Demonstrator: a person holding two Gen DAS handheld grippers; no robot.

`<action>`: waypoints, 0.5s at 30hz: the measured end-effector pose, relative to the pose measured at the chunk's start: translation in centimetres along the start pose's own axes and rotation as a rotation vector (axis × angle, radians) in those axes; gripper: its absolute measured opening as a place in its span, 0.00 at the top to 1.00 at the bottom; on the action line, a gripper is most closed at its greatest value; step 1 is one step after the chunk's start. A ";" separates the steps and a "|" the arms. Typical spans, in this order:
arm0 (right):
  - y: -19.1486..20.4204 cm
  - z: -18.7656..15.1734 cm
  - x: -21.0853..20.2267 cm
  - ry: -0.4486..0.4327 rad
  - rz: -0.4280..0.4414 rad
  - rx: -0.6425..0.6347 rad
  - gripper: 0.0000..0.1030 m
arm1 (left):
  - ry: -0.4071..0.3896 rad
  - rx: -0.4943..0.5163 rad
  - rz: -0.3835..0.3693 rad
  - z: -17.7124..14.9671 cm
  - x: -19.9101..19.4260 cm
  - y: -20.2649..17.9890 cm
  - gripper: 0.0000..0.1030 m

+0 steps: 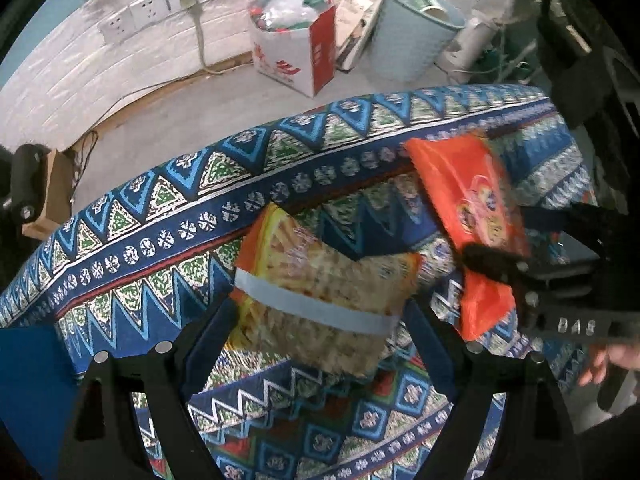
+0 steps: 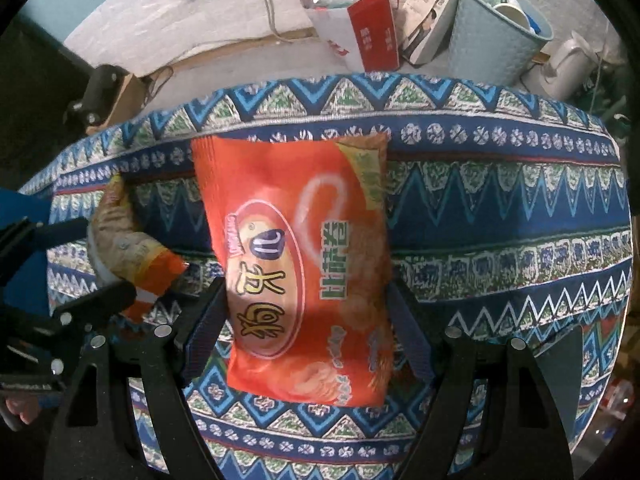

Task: Organize snacks
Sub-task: 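Grasp the red-orange bag with the right tool while the left grasps the striped snack pack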

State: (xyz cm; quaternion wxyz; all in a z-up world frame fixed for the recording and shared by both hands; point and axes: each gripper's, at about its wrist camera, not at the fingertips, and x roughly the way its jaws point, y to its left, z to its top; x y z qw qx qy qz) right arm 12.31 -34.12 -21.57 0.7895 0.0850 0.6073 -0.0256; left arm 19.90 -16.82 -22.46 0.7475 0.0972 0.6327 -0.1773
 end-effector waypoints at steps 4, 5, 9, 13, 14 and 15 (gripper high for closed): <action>0.7 -0.6 0.6 0.004 -0.043 -0.034 0.24 | -0.015 -0.016 -0.002 0.3 0.6 0.1 0.10; 0.8 -0.6 0.7 0.003 -0.055 -0.047 0.24 | -0.017 -0.012 0.000 0.4 0.7 -0.1 0.10; 1.2 -0.8 0.9 -0.010 -0.076 -0.073 0.25 | -0.005 0.011 0.008 0.3 1.1 -0.8 0.10; 1.2 -1.2 0.4 -0.025 -0.088 -0.085 0.42 | 0.008 0.015 -0.018 0.0 1.4 -1.2 0.10; 1.1 -1.2 0.2 -0.026 -0.077 -0.081 0.47 | 0.010 0.016 -0.015 -0.1 1.5 -1.3 0.10; 1.0 -1.3 0.0 -0.028 -0.074 -0.080 0.51 | 0.009 0.016 -0.016 -0.2 1.6 -1.4 0.10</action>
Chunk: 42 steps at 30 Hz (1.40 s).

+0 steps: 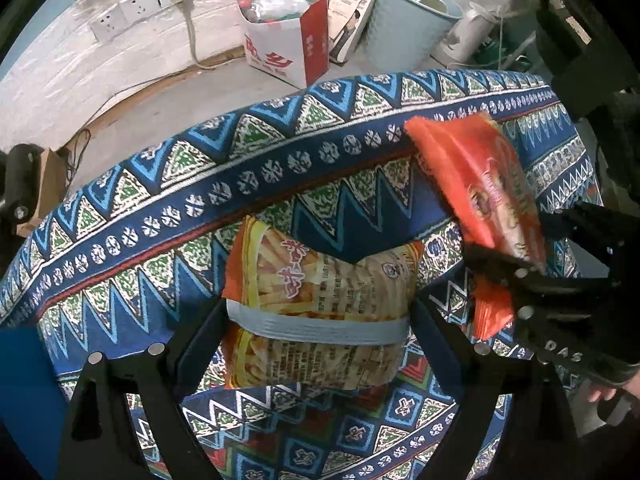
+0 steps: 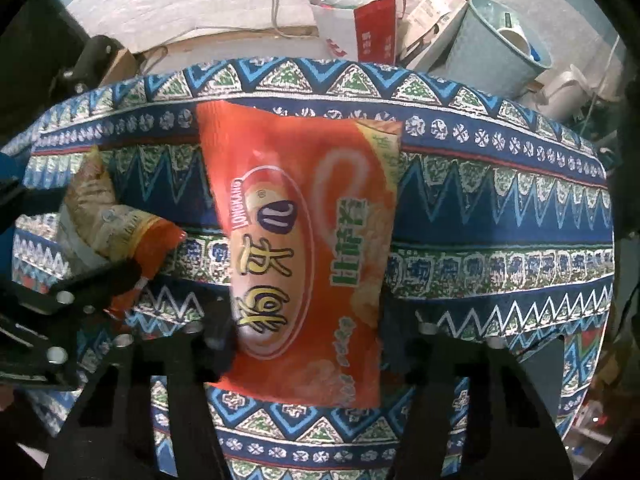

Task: Organize snacks
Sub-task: 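Grasp the red-orange bag with the right tool while the left grasps the striped snack pack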

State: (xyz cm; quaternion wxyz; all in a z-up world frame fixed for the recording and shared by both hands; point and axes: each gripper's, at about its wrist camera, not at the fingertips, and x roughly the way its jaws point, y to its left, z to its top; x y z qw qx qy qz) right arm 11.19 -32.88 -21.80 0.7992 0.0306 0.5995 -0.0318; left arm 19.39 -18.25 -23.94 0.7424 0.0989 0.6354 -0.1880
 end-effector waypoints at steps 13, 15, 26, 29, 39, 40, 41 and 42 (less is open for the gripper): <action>-0.1 -0.4 -1.5 -0.033 -0.021 -0.004 0.61 | -0.036 -0.054 -0.016 -1.9 -1.0 -0.3 0.44; 0.0 -0.6 -1.9 -0.041 -0.023 -0.006 0.61 | -0.033 -0.076 -0.027 -2.3 -1.2 0.0 0.45; 1.5 -0.6 -5.0 -0.097 -0.001 -0.022 0.61 | -0.096 -0.087 0.015 -5.6 -5.7 1.2 0.46; 2.5 -0.7 -6.1 -0.115 0.004 -0.032 0.61 | -0.116 -0.083 0.037 -6.2 -7.5 1.5 0.46; 6.3 -1.9 -10.5 -0.188 0.035 -0.085 0.61 | -0.190 -0.090 0.086 -8.7 -13.1 2.9 0.46; 6.7 -2.0 -10.8 -0.194 0.038 -0.090 0.61 | -0.197 -0.094 0.091 -9.2 -13.8 3.2 0.46; 7.2 -2.1 -11.3 -0.202 0.045 -0.097 0.61 | -0.201 -0.097 0.096 -9.6 -14.3 3.5 0.46; 7.6 -2.1 -11.7 -0.207 0.051 -0.104 0.61 | -0.205 -0.102 0.101 -9.9 -14.6 3.7 0.46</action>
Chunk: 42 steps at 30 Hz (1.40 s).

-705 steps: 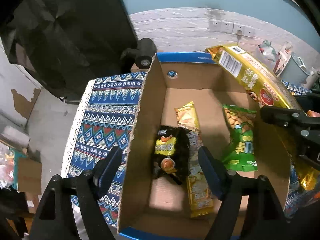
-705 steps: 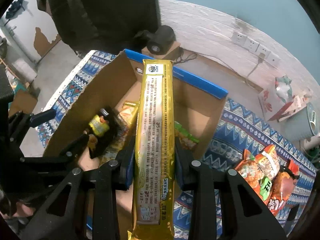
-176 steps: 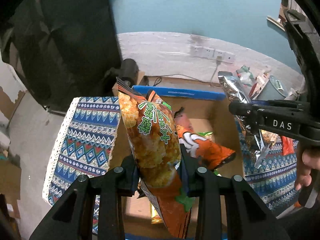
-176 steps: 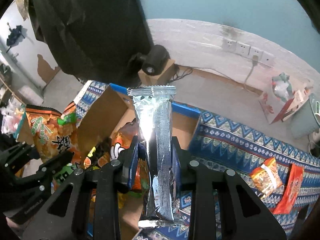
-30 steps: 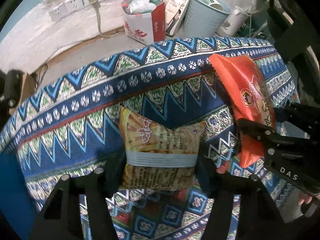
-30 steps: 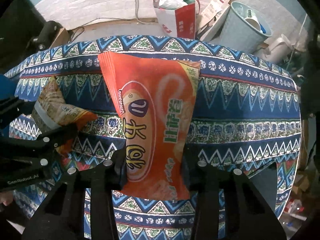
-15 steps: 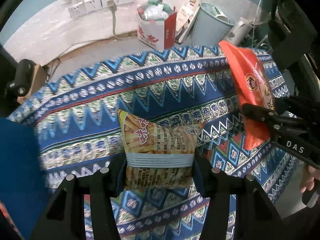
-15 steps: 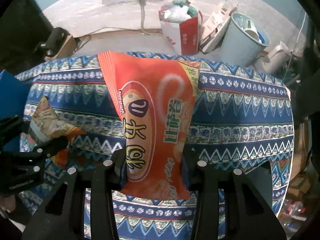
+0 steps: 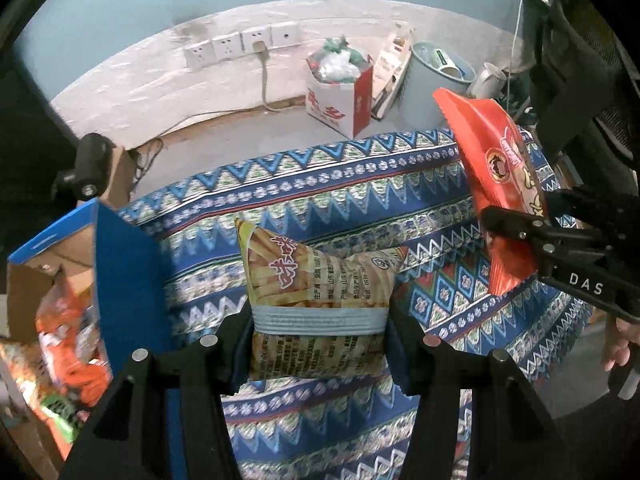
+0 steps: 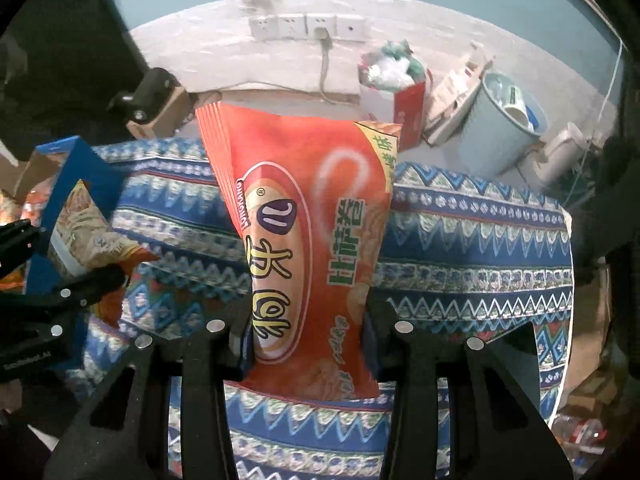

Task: Organize snacks
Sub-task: 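Lift both snacks and carry them over the cardboard box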

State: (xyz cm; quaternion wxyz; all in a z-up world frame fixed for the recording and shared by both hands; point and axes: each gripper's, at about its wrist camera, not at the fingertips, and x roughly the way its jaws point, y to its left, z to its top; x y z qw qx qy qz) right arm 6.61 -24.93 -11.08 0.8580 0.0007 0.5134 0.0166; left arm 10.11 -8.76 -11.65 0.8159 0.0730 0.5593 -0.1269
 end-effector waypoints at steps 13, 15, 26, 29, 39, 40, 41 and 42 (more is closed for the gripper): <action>6.8 0.5 -3.1 -0.048 0.073 -0.096 0.61 | -0.105 -0.051 0.072 -3.9 -6.2 4.7 0.46; 7.9 0.6 -3.5 -0.055 0.086 -0.112 0.61 | -0.117 -0.060 0.073 -4.5 -7.0 5.3 0.46; 14.7 1.5 -4.6 -0.062 0.171 -0.198 0.61 | -0.139 -0.133 0.099 -7.4 -9.7 10.2 0.46; 16.6 1.9 -4.8 -0.063 0.186 -0.223 0.61 | -0.143 -0.142 0.116 -8.3 -10.4 11.6 0.46; 23.1 2.9 -4.0 -0.038 0.240 -0.304 0.61 | -0.129 -0.222 0.187 -12.0 -11.6 18.4 0.46; 23.7 2.9 -3.8 -0.034 0.244 -0.311 0.61 | -0.127 -0.229 0.188 -12.4 -11.7 18.8 0.46; 24.2 3.0 -3.6 -0.029 0.247 -0.317 0.61 | -0.126 -0.241 0.187 -12.9 -11.6 19.4 0.46; 24.9 3.1 -3.3 -0.025 0.252 -0.324 0.61 | -0.126 -0.251 0.186 -13.3 -11.6 19.9 0.46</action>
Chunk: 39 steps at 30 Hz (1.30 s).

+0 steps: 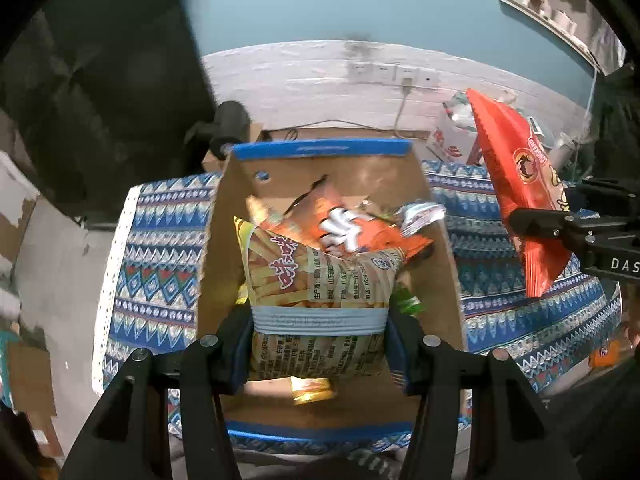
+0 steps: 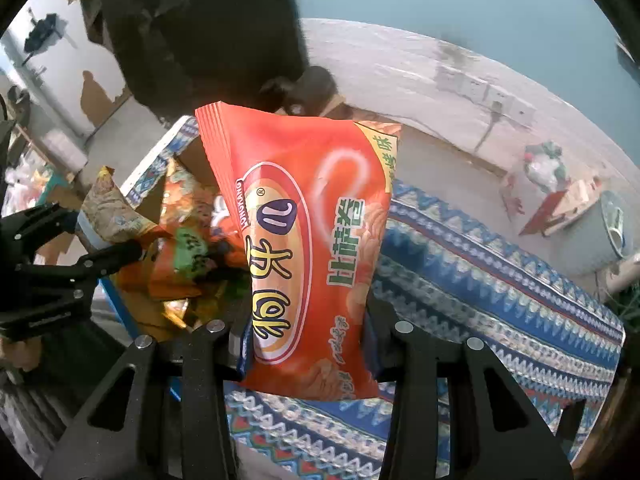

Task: Organize snacks
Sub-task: 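Lift both snacks and carry them over the cardboard box, then open both tools to drop the snacks into the box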

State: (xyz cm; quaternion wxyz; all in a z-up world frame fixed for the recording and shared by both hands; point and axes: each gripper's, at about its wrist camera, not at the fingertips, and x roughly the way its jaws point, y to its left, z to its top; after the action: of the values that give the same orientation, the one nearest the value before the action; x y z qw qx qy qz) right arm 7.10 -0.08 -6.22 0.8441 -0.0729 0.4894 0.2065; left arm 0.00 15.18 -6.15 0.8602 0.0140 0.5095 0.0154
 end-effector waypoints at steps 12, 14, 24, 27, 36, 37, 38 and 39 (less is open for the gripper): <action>5.3 1.2 3.8 0.055 0.059 -0.054 0.61 | 0.031 -0.082 -0.030 -2.2 1.8 4.2 0.45; 6.0 1.2 4.4 0.065 0.064 -0.061 0.61 | 0.034 -0.087 -0.029 -2.3 2.0 4.4 0.45; 7.9 1.9 6.0 0.079 0.098 -0.071 0.61 | 0.062 -0.101 0.000 -2.6 2.7 4.9 0.34; 8.2 2.1 6.2 0.077 0.109 -0.068 0.60 | 0.041 -0.106 0.010 -2.6 2.2 5.1 0.24; 8.3 1.8 6.9 0.090 0.143 -0.045 0.48 | 0.002 -0.137 0.015 -3.1 0.7 5.5 0.22; 8.2 1.7 6.9 0.090 0.143 -0.041 0.47 | -0.003 -0.139 0.015 -3.1 0.5 5.5 0.22; 8.1 1.7 6.8 0.089 0.139 -0.037 0.42 | -0.009 -0.142 0.016 -3.2 0.2 5.5 0.21; 8.0 1.6 6.6 0.089 0.136 -0.033 0.38 | -0.013 -0.146 0.016 -3.2 0.1 5.5 0.21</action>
State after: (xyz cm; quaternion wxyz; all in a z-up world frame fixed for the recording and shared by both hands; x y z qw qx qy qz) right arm 7.88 9.53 -10.45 0.8043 -0.0627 0.5267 0.2680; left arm -2.82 20.71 -7.54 0.8621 -0.0445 0.5012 0.0591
